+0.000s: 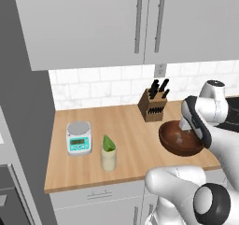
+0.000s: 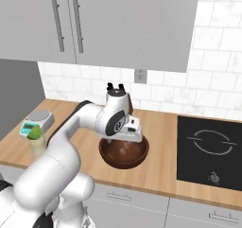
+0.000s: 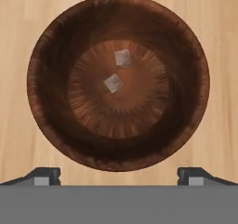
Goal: Grab a lemon wedge from the fridge and one ice cube from the ice bowl, and put them in the glass of lemonade.
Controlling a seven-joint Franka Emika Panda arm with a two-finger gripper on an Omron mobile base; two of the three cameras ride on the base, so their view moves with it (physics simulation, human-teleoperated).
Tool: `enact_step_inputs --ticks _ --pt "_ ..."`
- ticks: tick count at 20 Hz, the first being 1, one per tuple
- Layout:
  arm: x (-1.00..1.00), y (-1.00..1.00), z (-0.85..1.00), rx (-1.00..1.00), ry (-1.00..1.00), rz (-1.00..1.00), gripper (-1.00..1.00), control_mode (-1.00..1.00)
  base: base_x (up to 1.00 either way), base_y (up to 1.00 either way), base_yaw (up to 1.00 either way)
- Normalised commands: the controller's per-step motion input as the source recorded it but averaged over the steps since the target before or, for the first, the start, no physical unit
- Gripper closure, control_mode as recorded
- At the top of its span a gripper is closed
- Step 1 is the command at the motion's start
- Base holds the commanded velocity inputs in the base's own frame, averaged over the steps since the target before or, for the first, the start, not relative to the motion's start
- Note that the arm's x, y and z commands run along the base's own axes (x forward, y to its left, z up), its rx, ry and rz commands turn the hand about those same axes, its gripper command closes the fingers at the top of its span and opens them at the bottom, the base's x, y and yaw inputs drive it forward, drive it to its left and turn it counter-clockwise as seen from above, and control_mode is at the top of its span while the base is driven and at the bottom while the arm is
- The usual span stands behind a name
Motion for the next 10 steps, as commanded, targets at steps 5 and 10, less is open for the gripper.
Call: enact_step_inputs --ticks 5,10 --pt "0.17 0.04 -0.05 0.0 0.05 -0.02 -1.0 -1.0 0.0 0.0 0.0" --pt "0.1 0.01 -0.51 0.0 0.0 0.0 -1.0 -1.0 0.0 0.0 0.0"
